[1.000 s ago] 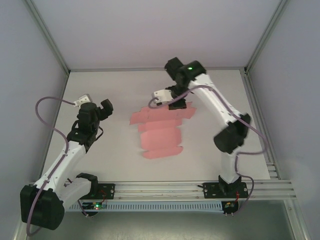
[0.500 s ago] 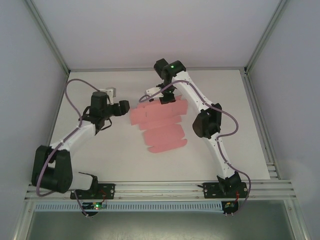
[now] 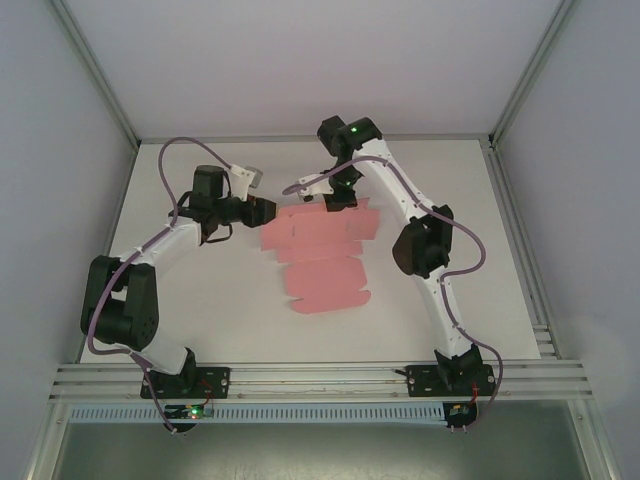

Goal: Assemble paper box

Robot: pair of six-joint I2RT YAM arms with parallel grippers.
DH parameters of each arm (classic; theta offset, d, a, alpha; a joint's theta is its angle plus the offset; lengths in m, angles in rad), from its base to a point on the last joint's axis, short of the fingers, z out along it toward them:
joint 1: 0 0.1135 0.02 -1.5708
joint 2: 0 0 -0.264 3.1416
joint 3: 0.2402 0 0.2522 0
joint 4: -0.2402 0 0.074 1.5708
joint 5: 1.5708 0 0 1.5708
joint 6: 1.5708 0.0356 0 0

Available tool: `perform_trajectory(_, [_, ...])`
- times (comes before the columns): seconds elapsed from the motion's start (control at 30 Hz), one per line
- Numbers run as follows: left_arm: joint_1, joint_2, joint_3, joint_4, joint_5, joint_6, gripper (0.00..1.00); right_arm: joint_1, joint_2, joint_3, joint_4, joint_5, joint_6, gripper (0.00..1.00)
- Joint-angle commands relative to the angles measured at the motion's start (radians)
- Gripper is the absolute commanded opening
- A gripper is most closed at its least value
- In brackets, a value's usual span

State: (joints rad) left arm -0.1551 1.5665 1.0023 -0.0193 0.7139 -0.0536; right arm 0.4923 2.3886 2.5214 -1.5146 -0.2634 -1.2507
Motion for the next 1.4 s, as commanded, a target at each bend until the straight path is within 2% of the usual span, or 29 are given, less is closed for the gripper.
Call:
perform_trajectory(0.0, [0.002,-0.001,0.030,-0.030,0.118,0.046,0.49,-0.011,-0.019,0.017,-0.064,-0.034,0.022,0.00])
perform_trajectory(0.2, [-0.001,-0.004,0.080,-0.122,0.164,0.111,0.47,-0.018,-0.013,0.019,-0.075,-0.047,0.019,0.00])
perform_trajectory(0.33, [-0.004,0.001,0.112,-0.187,0.241,0.187,0.46,-0.020,-0.012,0.022,-0.077,-0.058,0.021,0.00])
perform_trajectory(0.53, [-0.032,0.065,0.180,-0.269,0.247,0.232,0.44,-0.022,-0.013,0.026,-0.079,-0.069,0.019,0.00])
perform_trajectory(0.67, [-0.055,0.077,0.200,-0.285,0.234,0.237,0.42,-0.026,-0.009,0.026,-0.079,-0.062,0.029,0.00])
perform_trajectory(0.83, [-0.055,0.028,0.172,-0.272,0.226,0.233,0.43,-0.033,-0.006,0.023,-0.093,-0.059,0.034,0.00])
perform_trajectory(1.07, [-0.055,0.011,0.172,-0.282,0.340,0.250,0.47,-0.027,-0.005,0.023,-0.097,-0.056,0.027,0.00])
perform_trajectory(1.2, [-0.069,0.069,0.216,-0.334,0.332,0.269,0.47,-0.021,-0.009,0.028,-0.095,-0.058,0.027,0.00])
perform_trajectory(1.27, [-0.079,0.098,0.248,-0.384,0.324,0.289,0.44,-0.022,-0.009,0.031,-0.092,-0.055,0.034,0.00])
perform_trajectory(1.37, [-0.101,0.110,0.266,-0.401,0.250,0.283,0.32,-0.023,-0.009,0.033,-0.090,-0.053,0.048,0.00])
